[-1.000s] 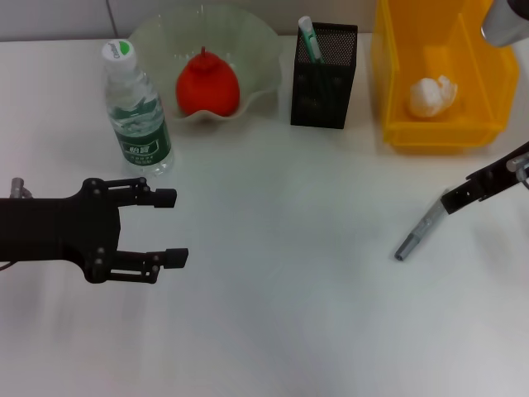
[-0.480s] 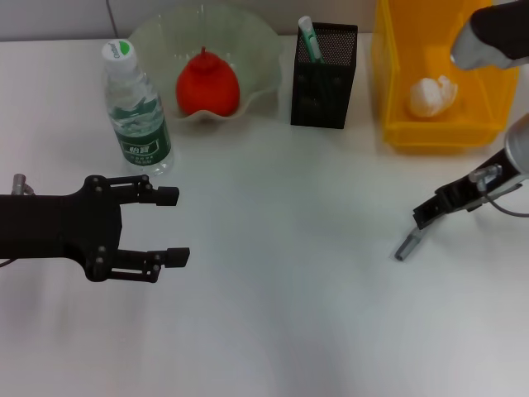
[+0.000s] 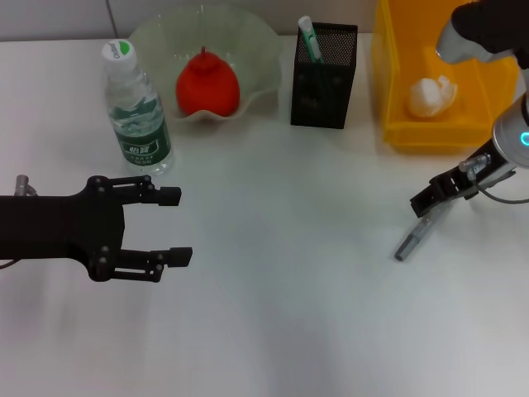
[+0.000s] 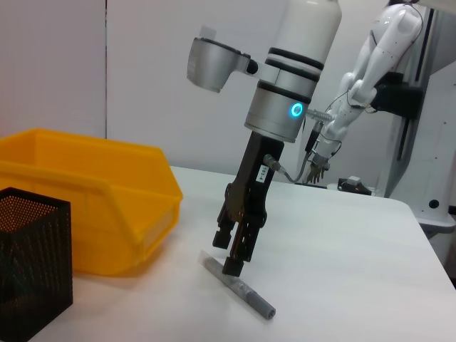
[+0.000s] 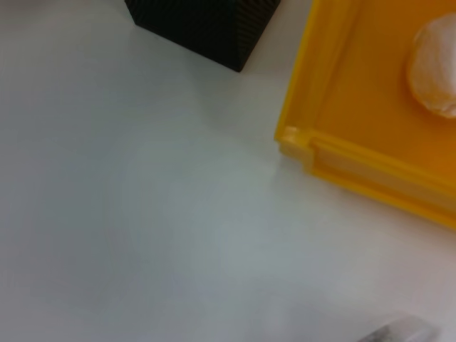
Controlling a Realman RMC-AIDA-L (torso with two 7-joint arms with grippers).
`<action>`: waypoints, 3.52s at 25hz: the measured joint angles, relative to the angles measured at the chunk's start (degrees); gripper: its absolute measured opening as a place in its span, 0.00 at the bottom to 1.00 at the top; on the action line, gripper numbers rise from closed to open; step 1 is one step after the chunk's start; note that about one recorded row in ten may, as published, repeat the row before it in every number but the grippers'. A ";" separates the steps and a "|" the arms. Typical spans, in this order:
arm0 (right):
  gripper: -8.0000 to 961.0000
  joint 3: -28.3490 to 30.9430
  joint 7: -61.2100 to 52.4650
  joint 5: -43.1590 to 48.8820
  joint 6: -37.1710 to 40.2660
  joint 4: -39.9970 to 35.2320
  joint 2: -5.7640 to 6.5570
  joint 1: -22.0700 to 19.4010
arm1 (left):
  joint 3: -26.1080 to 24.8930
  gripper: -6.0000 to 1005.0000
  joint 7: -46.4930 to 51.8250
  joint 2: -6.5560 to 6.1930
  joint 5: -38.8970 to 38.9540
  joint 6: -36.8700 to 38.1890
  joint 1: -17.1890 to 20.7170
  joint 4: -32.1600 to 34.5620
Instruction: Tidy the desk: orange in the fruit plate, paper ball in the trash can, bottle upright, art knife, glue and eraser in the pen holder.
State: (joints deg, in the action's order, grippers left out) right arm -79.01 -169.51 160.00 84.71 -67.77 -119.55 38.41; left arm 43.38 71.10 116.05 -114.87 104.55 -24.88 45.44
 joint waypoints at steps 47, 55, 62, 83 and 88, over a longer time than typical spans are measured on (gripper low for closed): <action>0.25 -4.22 0.31 0.31 -1.13 4.55 0.02 0.85 | -0.49 0.81 0.18 0.80 0.53 1.62 1.07 -0.17; 0.15 -3.94 0.95 -0.55 -0.01 0.96 0.03 0.24 | -0.50 0.81 0.25 0.76 0.53 1.62 1.05 -0.06; 0.16 -3.45 6.52 -12.01 7.26 -19.98 0.25 -4.54 | -1.26 0.81 0.14 0.67 0.54 1.62 1.27 -0.27; 0.19 -13.03 14.16 -14.09 -44.86 -12.62 0.22 -8.14 | -2.84 0.81 -0.14 1.19 0.62 0.58 1.01 -0.56; 0.20 -15.56 14.58 -14.13 -54.99 -6.61 0.20 -7.99 | -2.95 0.81 -0.39 1.34 0.62 -0.01 1.26 -0.80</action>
State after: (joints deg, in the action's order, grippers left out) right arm -94.57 -154.94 145.87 29.72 -74.38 -119.35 30.42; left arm 40.42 70.71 117.39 -114.25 104.54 -23.61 44.65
